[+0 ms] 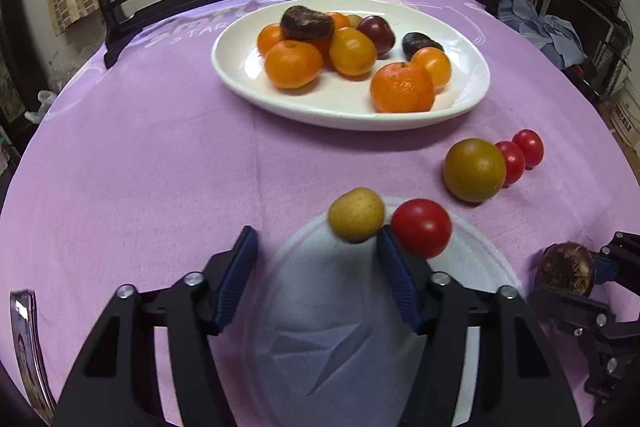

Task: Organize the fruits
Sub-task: 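Grasp the small yellow fruit with the left gripper, then carry the yellow fruit with the left gripper to the plate while the right gripper carries the dark fruit there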

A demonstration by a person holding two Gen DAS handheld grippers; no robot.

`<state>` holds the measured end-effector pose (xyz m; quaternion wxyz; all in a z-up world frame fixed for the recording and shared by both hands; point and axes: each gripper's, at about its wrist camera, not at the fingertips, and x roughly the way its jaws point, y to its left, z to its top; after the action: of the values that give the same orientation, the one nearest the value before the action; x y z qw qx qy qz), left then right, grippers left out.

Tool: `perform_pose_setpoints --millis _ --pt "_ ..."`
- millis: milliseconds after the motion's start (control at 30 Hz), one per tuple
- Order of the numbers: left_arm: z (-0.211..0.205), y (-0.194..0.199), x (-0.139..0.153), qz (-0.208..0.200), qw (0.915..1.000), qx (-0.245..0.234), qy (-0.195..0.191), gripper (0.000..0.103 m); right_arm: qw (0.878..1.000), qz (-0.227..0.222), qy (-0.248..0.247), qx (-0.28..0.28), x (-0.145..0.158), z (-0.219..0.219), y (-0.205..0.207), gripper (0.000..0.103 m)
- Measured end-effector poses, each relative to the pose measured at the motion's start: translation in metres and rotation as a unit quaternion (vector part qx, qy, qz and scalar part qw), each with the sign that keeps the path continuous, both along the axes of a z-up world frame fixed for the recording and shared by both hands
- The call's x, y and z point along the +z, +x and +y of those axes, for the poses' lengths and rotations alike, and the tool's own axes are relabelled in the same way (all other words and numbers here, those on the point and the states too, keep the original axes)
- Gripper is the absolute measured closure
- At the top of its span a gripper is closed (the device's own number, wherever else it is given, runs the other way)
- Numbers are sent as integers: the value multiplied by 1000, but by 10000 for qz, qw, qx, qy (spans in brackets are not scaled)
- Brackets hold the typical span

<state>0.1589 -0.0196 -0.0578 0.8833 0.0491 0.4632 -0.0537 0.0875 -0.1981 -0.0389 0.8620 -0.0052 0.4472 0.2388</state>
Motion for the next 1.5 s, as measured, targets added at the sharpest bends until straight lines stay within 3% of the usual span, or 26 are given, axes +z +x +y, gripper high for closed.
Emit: perform_pose_setpoints --millis 100,167,367,600,733,900,1200,1400,1433,1500 --pt "-7 6 2 6 9997 -170 -163 70 10000 21 10 -22 -1 0 1 71" --pt "-8 10 2 -9 9994 -230 -267 78 10000 40 19 -32 -2 0 1 71" --pt "2 6 7 159 9984 -98 -533 78 10000 -28 54 -57 4 -1 0 71" --pt "6 -9 46 -151 9973 -242 -673 79 9991 -404 -92 -14 34 2 8 71" --pt "6 8 69 -366 9968 -196 -676 79 9971 -748 -163 16 60 7 28 71" --pt "7 50 73 -334 9969 61 -708 79 9936 -1116 -170 58 81 20 70 71" --pt "1 109 40 -57 9969 219 -755 79 9959 -860 -282 -18 51 35 151 71" --pt "-8 119 42 -218 9964 25 -815 77 9988 -452 28 -185 27 29 188 69" --pt "-9 120 43 -222 9964 31 -812 76 9989 -429 56 -204 25 28 190 67" --pt "-8 120 44 -183 9956 74 -918 65 9987 -416 96 -293 25 22 190 64"
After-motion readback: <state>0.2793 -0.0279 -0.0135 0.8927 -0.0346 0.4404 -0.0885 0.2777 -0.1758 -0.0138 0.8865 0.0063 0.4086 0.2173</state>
